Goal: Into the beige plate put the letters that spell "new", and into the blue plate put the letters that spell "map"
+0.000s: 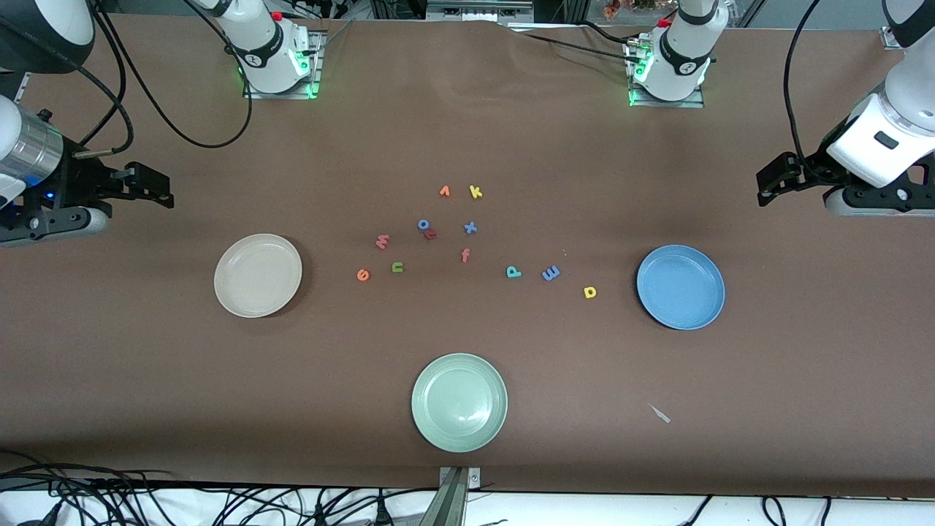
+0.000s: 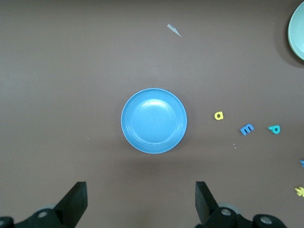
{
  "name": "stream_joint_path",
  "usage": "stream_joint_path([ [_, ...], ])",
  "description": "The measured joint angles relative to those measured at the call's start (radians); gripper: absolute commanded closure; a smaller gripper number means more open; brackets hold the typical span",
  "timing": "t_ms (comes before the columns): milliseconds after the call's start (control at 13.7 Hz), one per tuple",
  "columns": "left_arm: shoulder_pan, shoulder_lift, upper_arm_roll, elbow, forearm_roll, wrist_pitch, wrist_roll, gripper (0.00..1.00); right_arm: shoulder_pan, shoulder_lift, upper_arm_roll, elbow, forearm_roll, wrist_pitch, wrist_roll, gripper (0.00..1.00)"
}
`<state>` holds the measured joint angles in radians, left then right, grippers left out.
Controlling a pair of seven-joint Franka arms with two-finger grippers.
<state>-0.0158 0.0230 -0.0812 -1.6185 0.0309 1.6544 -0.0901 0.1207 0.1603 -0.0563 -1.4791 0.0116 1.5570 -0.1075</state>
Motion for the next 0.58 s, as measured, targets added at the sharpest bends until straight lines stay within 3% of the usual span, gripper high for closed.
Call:
stream_joint_path([
  [583, 0.000, 0.000, 0.000, 0.000, 0.000, 0.000, 0.000, 0.00, 0.001, 0.002, 0.001, -0.001, -0.030, -0.007, -0.001, 0.00],
])
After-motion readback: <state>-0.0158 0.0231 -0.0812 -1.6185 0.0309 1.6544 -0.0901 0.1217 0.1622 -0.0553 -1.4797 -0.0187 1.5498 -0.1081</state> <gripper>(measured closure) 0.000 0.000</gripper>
